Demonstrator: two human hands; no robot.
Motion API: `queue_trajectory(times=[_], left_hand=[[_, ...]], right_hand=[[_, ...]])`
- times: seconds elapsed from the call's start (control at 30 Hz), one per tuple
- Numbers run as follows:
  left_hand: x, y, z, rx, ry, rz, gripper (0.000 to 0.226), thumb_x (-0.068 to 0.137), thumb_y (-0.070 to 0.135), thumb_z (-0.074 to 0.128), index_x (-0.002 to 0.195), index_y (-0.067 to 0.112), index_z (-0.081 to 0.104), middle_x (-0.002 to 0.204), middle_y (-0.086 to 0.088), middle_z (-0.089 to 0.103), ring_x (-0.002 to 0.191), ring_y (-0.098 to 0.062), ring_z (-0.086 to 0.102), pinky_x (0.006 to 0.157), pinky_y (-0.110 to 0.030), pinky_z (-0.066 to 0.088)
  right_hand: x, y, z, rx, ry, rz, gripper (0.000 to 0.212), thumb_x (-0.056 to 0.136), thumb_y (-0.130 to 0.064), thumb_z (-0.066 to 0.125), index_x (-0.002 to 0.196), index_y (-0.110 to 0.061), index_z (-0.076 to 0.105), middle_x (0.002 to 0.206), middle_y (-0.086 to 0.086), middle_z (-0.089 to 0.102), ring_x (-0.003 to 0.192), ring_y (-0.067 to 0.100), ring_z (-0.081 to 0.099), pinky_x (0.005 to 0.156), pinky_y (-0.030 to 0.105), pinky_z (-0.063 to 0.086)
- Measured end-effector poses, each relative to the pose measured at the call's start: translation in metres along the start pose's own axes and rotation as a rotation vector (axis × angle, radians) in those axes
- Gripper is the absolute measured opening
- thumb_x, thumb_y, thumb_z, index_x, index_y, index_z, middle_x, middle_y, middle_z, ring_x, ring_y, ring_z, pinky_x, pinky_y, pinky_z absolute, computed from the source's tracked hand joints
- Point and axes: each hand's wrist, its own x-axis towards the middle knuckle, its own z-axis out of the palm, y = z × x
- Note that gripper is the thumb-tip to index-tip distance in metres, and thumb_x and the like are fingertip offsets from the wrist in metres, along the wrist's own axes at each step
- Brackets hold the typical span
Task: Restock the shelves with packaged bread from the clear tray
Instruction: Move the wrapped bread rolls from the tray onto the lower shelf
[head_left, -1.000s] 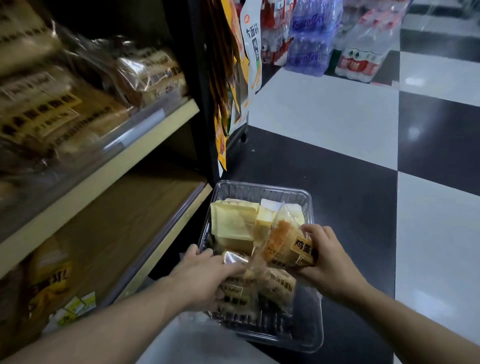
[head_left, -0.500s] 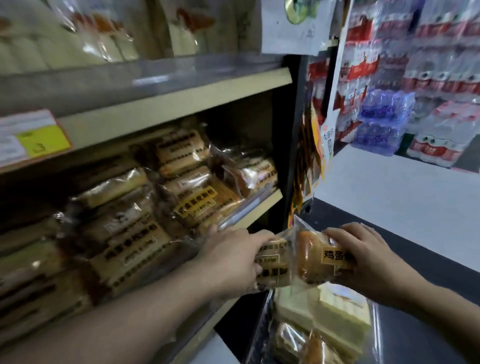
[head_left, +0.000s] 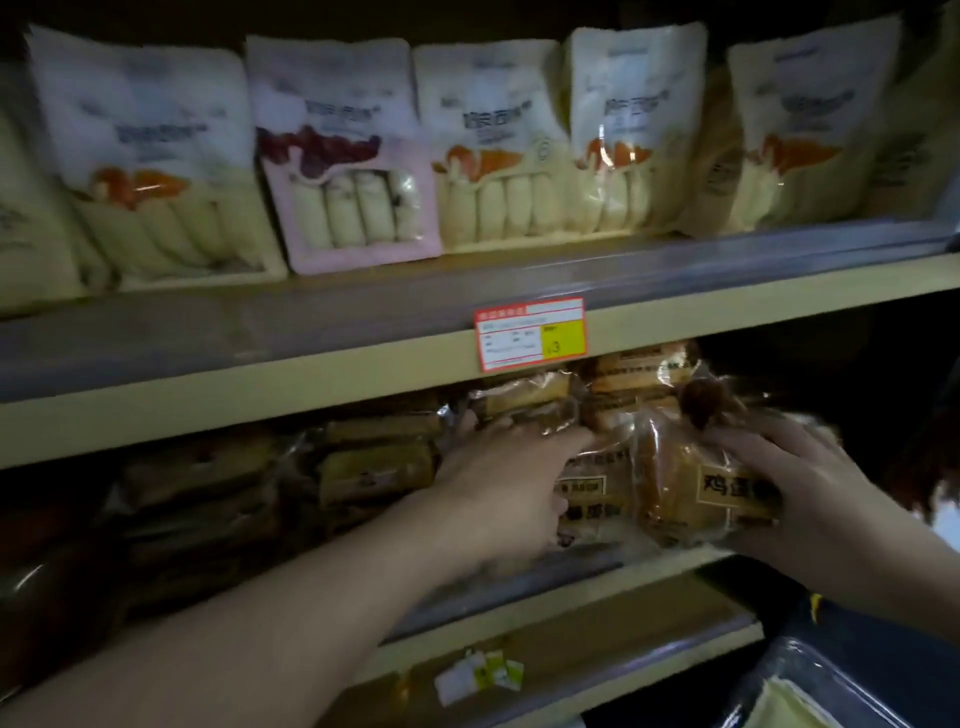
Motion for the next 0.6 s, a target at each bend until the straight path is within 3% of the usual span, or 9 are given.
queue_trajectory(times=[0.2,0.33,0.47,0.6], left_hand=[[-0.033,-0.082,-0.017,0.026,-0.042,-0.167,0.057,0.092,0.036,0.056,0.137,0.053,0.027,0.146,0.013,0.04,0.129,-0.019,0.036,0.1,-0.042,0.024],[-0.054,-0.132,-0.019,-0.172,-0.099,-0.319,0.061,0.09,0.025,0.062,0.137,0.051,0.032,0.143,0.012,0.043,0.124,-0.016,0.043,0.095,-0.033,0.039],[-0.068,-0.165,-0.015,-0.141,-0.066,-0.358,0.061,0.092,0.02,0.059,0.14,0.046,0.031,0.144,0.01,0.042,0.125,-0.016,0.043,0.091,-0.028,0.038],[-0.079,-0.184,-0.018,-0.122,-0.039,-0.351,0.063,0.094,0.014,0.054,0.143,0.043,0.028,0.15,0.004,0.035,0.124,-0.015,0.042,0.093,-0.03,0.037]], right_hand=[[0.051,-0.079,0.022,0.03,-0.06,-0.172,0.085,0.07,-0.047,0.075,0.14,-0.043,0.027,0.141,-0.005,0.029,0.129,0.027,0.024,0.105,0.041,0.026],[0.076,-0.131,0.038,-0.002,-0.08,-0.288,0.086,0.073,-0.047,0.071,0.144,-0.036,0.023,0.14,-0.002,0.029,0.131,0.027,0.024,0.108,0.039,0.02],[0.095,-0.166,0.054,-0.035,-0.074,-0.344,0.086,0.075,-0.052,0.067,0.144,-0.034,0.02,0.142,0.001,0.031,0.133,0.025,0.021,0.112,0.038,0.01],[0.111,-0.189,0.074,-0.055,-0.058,-0.338,0.09,0.075,-0.053,0.067,0.145,-0.032,0.014,0.145,0.005,0.03,0.138,0.028,0.019,0.115,0.044,0.011]])
